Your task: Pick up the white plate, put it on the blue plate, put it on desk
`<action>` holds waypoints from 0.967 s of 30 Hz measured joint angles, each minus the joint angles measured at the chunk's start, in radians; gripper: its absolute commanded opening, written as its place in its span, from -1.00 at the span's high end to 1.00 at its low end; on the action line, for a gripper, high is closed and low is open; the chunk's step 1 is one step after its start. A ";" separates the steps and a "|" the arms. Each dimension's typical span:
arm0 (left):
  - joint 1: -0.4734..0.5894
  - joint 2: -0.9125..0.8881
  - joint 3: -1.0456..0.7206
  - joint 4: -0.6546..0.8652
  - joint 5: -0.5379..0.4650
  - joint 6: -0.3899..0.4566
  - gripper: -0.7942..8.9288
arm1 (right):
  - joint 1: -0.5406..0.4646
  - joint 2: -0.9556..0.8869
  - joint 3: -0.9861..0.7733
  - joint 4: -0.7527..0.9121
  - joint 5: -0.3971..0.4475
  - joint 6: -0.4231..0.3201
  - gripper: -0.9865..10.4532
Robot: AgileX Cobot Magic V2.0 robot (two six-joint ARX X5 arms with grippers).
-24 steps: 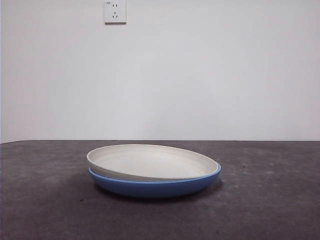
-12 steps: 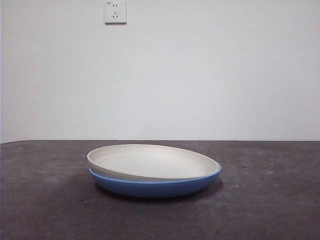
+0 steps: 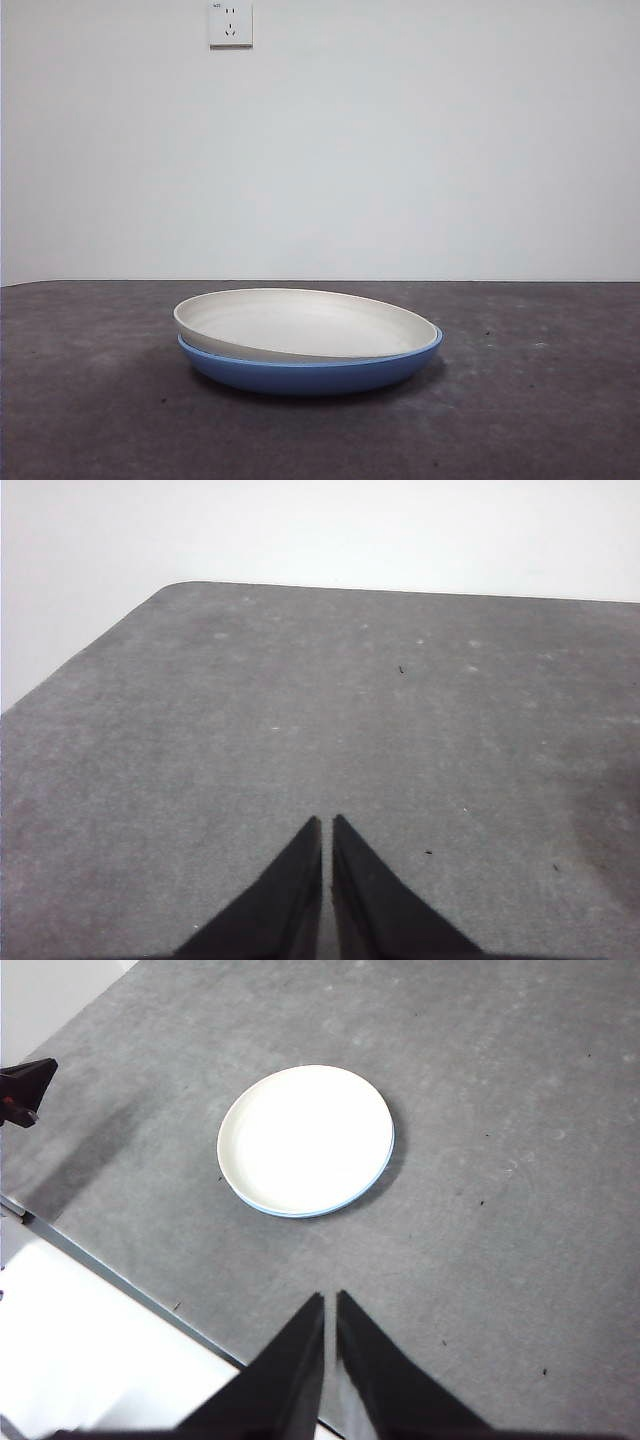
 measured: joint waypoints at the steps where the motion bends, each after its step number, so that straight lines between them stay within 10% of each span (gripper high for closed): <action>1: 0.000 0.000 0.000 0.000 0.000 0.000 0.80 | -0.016 0.000 -0.008 0.000 0.000 -0.013 0.80; 9: 0.000 0.000 0.000 0.000 0.000 0.000 0.80 | -0.290 -0.122 -0.375 0.420 -0.001 -0.272 0.80; 17: 0.000 0.000 0.000 0.000 0.000 0.000 0.80 | -0.506 -0.280 -0.883 1.125 0.003 -0.331 0.80; 29: 0.000 0.000 0.000 0.000 0.000 0.000 0.80 | -0.460 -0.458 -1.188 1.228 0.003 -0.337 0.80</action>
